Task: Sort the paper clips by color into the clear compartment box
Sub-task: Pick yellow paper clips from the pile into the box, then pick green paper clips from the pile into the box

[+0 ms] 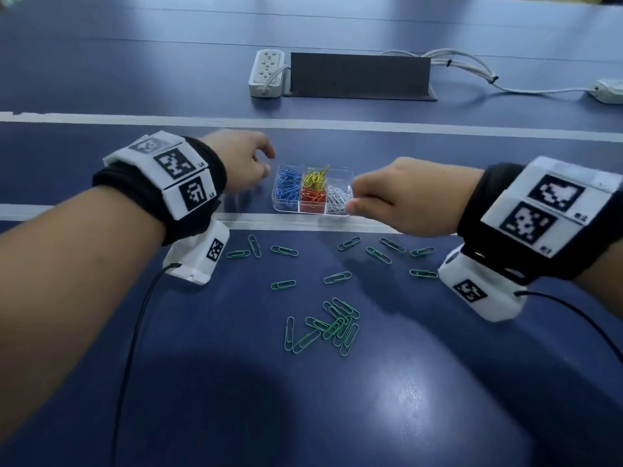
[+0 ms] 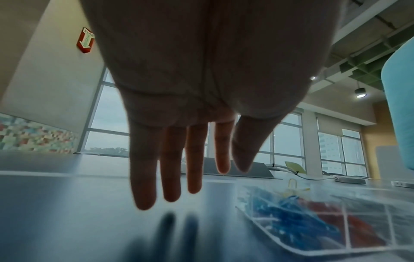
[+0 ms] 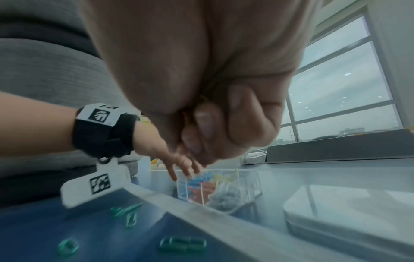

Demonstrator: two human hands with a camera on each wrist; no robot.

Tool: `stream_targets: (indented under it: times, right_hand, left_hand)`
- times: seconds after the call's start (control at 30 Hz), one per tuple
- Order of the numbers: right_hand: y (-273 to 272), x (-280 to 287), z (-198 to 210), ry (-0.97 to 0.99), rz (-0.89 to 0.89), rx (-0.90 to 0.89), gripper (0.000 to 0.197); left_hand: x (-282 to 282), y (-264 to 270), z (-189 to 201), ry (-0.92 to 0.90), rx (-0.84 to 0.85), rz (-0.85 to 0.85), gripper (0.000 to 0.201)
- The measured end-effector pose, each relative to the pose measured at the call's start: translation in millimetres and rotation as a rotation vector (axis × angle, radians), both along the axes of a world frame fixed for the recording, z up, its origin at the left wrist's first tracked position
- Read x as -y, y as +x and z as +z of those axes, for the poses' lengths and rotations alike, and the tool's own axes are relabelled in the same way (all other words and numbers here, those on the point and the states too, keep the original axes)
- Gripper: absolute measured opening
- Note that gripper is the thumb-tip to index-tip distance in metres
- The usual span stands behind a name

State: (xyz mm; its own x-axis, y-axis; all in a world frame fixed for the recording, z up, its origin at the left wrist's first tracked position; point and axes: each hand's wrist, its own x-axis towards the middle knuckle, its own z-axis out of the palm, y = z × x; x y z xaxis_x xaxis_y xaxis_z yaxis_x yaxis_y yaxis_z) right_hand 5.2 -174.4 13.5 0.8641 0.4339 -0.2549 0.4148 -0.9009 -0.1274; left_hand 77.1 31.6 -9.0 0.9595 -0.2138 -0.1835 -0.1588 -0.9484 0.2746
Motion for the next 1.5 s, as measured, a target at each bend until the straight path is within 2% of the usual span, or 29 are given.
stream_targets:
  times: [0.07, 0.23, 0.4, 0.53, 0.63, 0.8, 0.97, 1.07, 1.23, 1.37, 1.5]
  right_hand:
    - [17, -10, 2, 0.002, -0.026, 0.011, 0.029]
    - [57, -38, 4, -0.01, -0.021, 0.12, 0.02]
    - [78, -58, 4, -0.029, -0.094, 0.11, 0.016]
    - [82, -64, 3, -0.101, -0.109, 0.048, 0.026]
    - [85, -64, 3, -0.079, -0.13, 0.035, 0.032]
    - [82, -59, 7, 0.011, -0.16, 0.067, 0.022]
    - [81, -52, 11, 0.143, -0.182, 0.075, 0.027]
    - [82, -47, 9, 0.136, -0.197, 0.082, 0.027]
    - [83, -44, -2, 0.054, -0.151, 0.042, 0.019]
    - [82, -44, 1, 0.152, -0.119, 0.106, 0.028]
    - [80, -42, -2, 0.14, -0.061, 0.108, 0.034]
  left_hand:
    - [-4, -2, -4, 0.074, -0.073, -0.024, 0.037]
    - [-6, -5, -1, 0.136, -0.126, -0.092, 0.047]
    - [-8, -5, -6, 0.146, -0.087, -0.115, 0.053]
    - [-12, -4, -7, 0.11, -0.074, -0.116, 0.052]
    - [-14, -2, -7, 0.095, -0.078, -0.11, 0.051]
    - [-16, 2, -4, 0.052, -0.105, -0.095, 0.052]
    - [-18, 4, -5, 0.004, -0.114, -0.072, 0.049]
    - [-17, 4, -4, 0.006, -0.113, -0.072, 0.049]
    - [-15, 5, -3, 0.019, -0.117, -0.073, 0.049]
    - [-14, 4, -4, 0.023, -0.117, -0.066, 0.049]
    - [-13, 4, -4, 0.034, -0.113, -0.067, 0.049]
